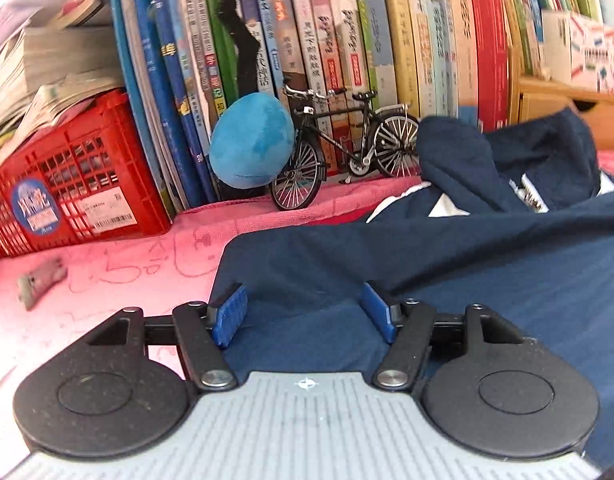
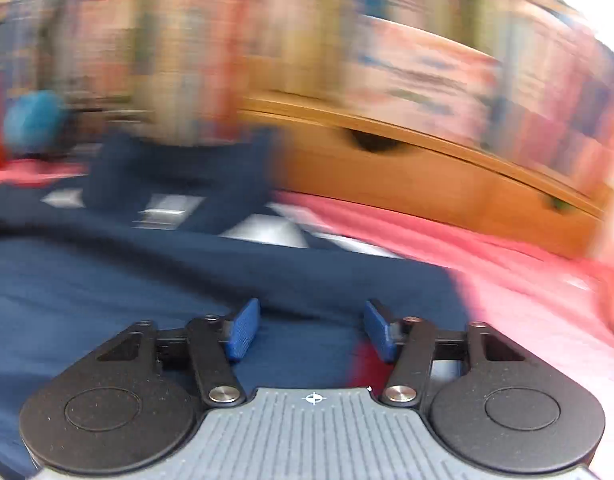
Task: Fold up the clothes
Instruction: 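Open both grippers and release the cuffs onto the folded jacket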
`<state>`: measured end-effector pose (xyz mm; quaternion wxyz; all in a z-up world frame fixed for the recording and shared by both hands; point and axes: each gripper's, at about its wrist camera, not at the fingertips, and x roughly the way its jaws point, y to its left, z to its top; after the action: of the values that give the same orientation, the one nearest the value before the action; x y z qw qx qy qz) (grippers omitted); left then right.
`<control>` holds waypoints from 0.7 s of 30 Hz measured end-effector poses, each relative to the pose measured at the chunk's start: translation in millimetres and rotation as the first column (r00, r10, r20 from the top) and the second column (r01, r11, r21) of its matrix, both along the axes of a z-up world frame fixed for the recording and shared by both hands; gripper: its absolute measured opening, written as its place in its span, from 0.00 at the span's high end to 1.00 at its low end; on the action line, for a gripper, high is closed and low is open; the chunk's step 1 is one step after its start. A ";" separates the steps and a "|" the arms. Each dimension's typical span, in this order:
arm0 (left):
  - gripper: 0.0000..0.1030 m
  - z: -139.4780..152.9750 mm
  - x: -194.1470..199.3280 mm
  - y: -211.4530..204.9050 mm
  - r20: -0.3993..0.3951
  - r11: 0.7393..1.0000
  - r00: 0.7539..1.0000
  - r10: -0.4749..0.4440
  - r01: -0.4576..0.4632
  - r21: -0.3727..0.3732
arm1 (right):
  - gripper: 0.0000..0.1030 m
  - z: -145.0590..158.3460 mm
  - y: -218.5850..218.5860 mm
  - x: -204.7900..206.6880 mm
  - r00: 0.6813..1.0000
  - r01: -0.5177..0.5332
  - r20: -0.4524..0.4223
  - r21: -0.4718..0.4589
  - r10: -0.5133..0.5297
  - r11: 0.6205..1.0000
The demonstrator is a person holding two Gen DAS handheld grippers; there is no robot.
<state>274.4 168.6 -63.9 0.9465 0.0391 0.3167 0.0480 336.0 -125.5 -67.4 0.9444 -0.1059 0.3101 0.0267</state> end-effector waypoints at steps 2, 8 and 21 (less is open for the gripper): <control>0.39 7.5 -7.7 17.4 0.039 0.996 0.999 0.000 0.004 -0.094 | 0.32 14.1 -36.2 -7.7 1.000 -0.012 0.016 0.106 0.010 0.994; 0.37 19.0 4.5 80.7 0.043 0.945 0.978 0.202 -0.183 -0.273 | 0.20 20.0 -108.0 7.0 0.998 0.054 -0.025 0.277 -0.049 0.959; 0.98 6.4 38.9 66.4 -0.060 0.973 0.993 0.105 -0.115 -0.198 | 0.88 3.0 -93.6 43.2 0.988 -0.060 -0.116 0.297 0.098 0.953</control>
<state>313.3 235.0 -57.6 0.9334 -0.0734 0.3447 0.0670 379.2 -219.2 -64.4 0.9256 0.0248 0.3590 0.1171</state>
